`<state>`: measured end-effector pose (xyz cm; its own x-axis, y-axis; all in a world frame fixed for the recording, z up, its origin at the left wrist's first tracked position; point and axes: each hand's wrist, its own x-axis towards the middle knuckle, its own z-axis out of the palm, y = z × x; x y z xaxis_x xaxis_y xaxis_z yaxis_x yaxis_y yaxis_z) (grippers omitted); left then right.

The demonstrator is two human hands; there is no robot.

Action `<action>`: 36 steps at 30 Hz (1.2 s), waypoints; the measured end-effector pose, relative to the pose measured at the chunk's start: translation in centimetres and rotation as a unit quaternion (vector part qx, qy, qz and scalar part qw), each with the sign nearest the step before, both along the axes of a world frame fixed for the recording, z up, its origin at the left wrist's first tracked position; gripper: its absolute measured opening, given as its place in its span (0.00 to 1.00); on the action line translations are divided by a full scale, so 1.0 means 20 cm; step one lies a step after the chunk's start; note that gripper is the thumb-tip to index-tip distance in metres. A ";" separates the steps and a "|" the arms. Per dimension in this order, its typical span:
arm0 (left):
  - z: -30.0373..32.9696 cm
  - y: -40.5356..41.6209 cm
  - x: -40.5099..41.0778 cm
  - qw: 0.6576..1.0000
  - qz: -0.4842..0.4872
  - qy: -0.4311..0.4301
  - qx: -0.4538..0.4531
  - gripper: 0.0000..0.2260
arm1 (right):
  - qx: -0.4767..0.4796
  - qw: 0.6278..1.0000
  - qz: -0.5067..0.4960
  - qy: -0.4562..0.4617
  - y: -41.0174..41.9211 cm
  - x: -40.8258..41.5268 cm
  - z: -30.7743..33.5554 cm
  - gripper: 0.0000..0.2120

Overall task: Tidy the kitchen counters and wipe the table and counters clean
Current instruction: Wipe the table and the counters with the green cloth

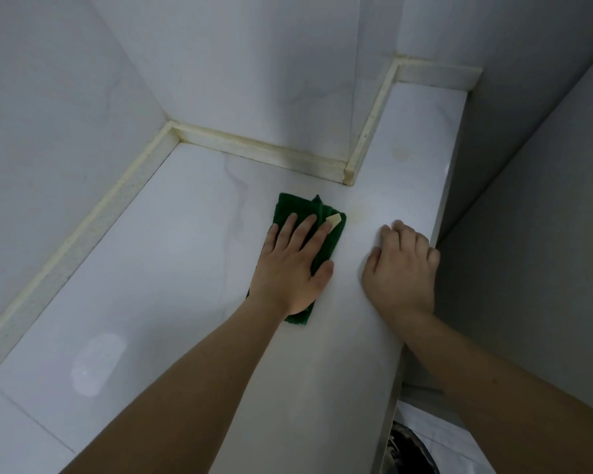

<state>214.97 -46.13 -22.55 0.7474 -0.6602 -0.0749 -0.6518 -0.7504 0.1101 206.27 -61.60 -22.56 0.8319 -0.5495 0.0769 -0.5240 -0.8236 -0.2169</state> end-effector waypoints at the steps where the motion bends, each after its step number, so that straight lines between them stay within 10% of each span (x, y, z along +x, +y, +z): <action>1: 0.00 -0.02 0.02 1.000 0.000 0.001 -0.002 0.29 | -0.001 1.000 0.002 0.002 0.00 0.00 0.00 0.20; 36: -0.01 -0.33 -0.01 0.999 -0.023 -0.007 -0.037 0.26 | 0.150 0.979 -0.060 -0.122 -0.19 -0.06 -0.09 0.21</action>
